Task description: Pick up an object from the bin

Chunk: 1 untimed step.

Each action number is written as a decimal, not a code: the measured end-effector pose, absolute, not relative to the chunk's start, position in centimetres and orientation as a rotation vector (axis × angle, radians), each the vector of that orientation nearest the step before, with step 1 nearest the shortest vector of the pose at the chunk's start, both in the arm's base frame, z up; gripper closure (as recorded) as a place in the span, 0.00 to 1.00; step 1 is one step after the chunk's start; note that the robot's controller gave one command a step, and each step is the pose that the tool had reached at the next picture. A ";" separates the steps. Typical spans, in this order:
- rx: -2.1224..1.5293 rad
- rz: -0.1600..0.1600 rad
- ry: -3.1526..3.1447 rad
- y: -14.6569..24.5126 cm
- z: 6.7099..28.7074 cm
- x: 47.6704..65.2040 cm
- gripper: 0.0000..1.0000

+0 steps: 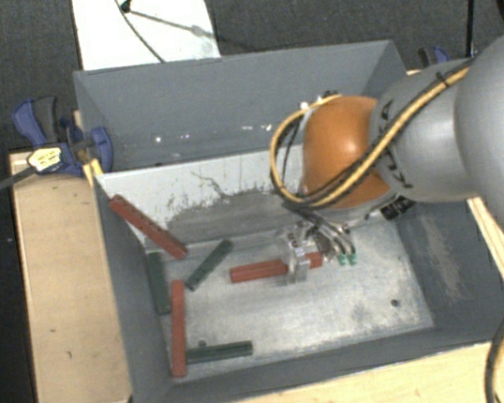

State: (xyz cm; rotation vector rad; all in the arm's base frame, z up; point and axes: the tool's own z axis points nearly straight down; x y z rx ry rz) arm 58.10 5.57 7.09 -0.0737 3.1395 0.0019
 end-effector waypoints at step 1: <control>-0.192 0.002 3.126 7.6 21.1 57.1 1.00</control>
Offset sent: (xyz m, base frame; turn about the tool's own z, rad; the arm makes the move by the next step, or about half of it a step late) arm -0.0115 0.0198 0.1345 -0.0773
